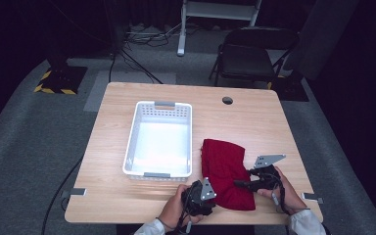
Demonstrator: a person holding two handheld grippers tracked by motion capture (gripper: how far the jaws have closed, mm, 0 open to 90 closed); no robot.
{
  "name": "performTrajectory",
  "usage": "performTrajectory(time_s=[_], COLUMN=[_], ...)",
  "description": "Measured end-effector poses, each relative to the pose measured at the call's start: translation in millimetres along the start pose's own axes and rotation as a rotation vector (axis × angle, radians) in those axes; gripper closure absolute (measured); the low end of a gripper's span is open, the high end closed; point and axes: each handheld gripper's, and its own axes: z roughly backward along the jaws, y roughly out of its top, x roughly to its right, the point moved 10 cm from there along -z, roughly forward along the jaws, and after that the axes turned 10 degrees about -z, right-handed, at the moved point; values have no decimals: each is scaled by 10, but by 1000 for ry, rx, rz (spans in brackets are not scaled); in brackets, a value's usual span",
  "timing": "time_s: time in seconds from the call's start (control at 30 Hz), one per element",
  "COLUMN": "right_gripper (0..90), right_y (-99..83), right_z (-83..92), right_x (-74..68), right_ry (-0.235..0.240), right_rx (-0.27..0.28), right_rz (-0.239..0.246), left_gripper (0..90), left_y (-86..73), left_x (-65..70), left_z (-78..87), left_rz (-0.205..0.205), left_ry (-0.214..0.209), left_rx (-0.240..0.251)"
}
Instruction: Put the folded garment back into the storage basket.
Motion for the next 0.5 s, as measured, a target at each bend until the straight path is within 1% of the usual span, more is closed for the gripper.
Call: performTrajectory(time_s=[0.07, 0.17, 0.33, 0.47, 0.5], right_gripper=[553, 580, 596, 601, 602], right_y=[11, 22, 34, 43, 44], right_z=[15, 30, 55, 66, 69], right_x=[-3, -17, -48, -52, -53], right_ry=[-7, -16, -35, -39, -42], right_rx=[16, 33, 40, 50, 51], right_rz=[2, 6, 32, 30, 33], left_gripper=[597, 613, 625, 634, 635], left_y=[3, 2, 11, 21, 22], left_x=[8, 12, 4, 8, 7], left_z=[3, 9, 21, 15, 15], left_rz=[-5, -3, -11, -12, -12], left_ry=[4, 6, 10, 6, 6], left_rx=[-3, -12, -21, -16, -21])
